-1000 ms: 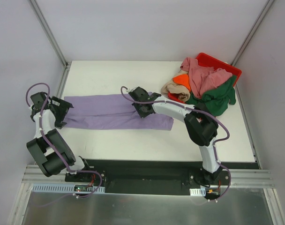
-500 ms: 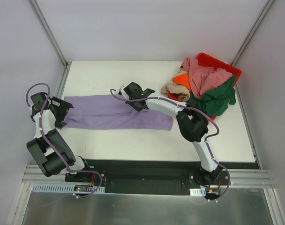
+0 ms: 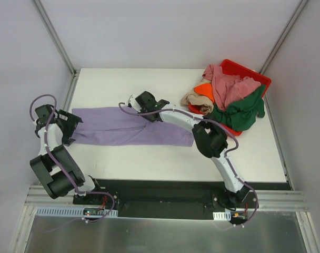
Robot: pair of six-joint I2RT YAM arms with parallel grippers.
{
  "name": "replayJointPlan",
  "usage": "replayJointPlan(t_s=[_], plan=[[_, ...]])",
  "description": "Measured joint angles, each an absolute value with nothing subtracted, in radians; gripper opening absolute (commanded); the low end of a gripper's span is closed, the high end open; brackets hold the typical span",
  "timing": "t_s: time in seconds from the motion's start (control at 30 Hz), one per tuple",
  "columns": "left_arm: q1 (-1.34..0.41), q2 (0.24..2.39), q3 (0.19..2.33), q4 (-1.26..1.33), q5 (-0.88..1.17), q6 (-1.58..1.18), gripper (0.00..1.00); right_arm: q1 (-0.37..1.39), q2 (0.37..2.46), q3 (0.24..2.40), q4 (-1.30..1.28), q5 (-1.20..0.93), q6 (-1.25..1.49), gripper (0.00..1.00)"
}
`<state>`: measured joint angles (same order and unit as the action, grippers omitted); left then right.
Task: Fold and stack the t-shirts
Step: Fold the other side of the tshirt into a rectangle
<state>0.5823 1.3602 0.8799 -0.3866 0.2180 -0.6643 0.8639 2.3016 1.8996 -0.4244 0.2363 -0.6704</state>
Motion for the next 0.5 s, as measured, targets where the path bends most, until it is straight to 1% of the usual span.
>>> replayJointPlan(t_s=[0.07, 0.1, 0.13, 0.17, 0.23, 0.27, 0.37, 0.5], plan=[[0.582, 1.36, 0.88, -0.387, 0.216, -0.664, 0.99, 0.864, 2.313, 1.906, -0.407, 0.235, -0.679, 0.11], [0.582, 1.36, 0.88, -0.387, 0.216, -0.664, 0.99, 0.865, 2.32, 1.908, -0.397, 0.235, -0.684, 0.18], [0.582, 1.36, 0.88, -0.387, 0.216, -0.664, 0.99, 0.865, 2.326, 1.908, -0.386, 0.236, -0.688, 0.28], [0.582, 1.36, 0.88, -0.387, 0.216, -0.664, 0.99, 0.866, 2.333, 1.909, -0.378, 0.238, -0.69, 0.35], [0.582, 1.36, 0.88, -0.387, 0.216, -0.664, 0.99, 0.868, 2.344, 1.911, -0.367, 0.246, -0.686, 0.58], [0.582, 1.36, 0.88, -0.387, 0.217, -0.664, 0.99, 0.869, 2.348, 1.916, -0.366, 0.251, -0.677, 0.69], [0.582, 1.358, 0.879, -0.386, 0.225, -0.665, 0.99, 0.87, 2.348, 1.921, -0.344, 0.262, -0.644, 0.84], [0.582, 1.317, 0.854, -0.384, 0.226, -0.666, 0.99, 0.873, 2.324, 1.911, -0.296, 0.26, -0.551, 0.97]])
